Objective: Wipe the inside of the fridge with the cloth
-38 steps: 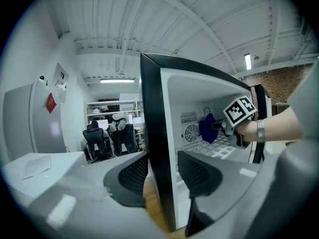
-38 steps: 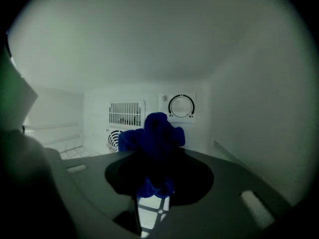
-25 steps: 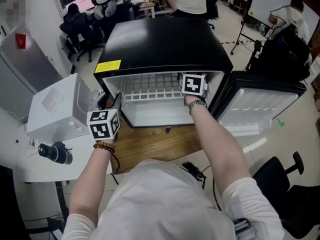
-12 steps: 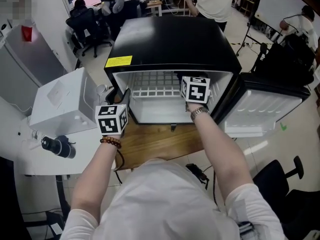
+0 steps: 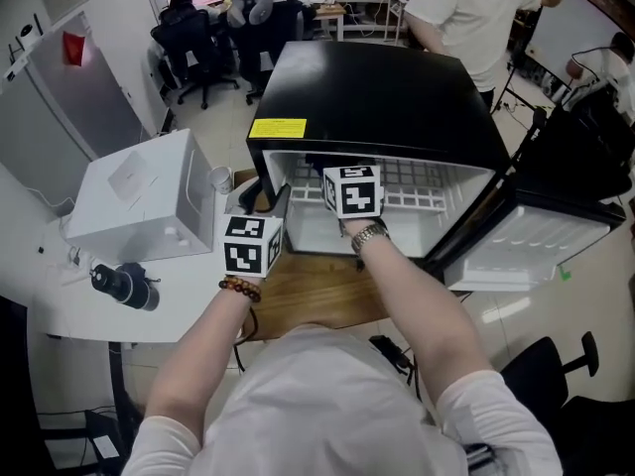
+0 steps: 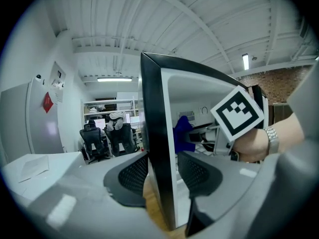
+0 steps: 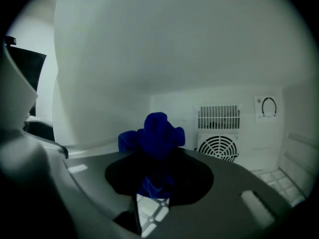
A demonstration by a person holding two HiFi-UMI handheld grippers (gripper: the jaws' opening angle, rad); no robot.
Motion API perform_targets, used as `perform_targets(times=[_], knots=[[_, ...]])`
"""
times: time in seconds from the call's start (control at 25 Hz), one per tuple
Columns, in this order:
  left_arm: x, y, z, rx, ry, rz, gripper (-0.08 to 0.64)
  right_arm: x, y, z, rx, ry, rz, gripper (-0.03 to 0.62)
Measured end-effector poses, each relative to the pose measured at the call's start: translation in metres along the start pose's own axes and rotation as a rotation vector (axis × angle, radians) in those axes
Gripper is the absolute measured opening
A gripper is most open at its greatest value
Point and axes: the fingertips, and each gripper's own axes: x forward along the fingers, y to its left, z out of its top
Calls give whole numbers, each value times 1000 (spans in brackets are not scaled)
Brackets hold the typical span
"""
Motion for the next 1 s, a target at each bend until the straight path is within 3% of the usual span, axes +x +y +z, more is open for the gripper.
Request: perform_targets(times=[0.24,0.6,1.0], knots=[[-2,-1,0,19,-4,-42,183,32,30,-13,-4,80,31,118],[-3,-1,-1,31,-13,-86,183,46,37,-29,-41,187,4,118],[-2,-1,0,35,-20,-96,183,33,6,-38,-119,230,-99,118]])
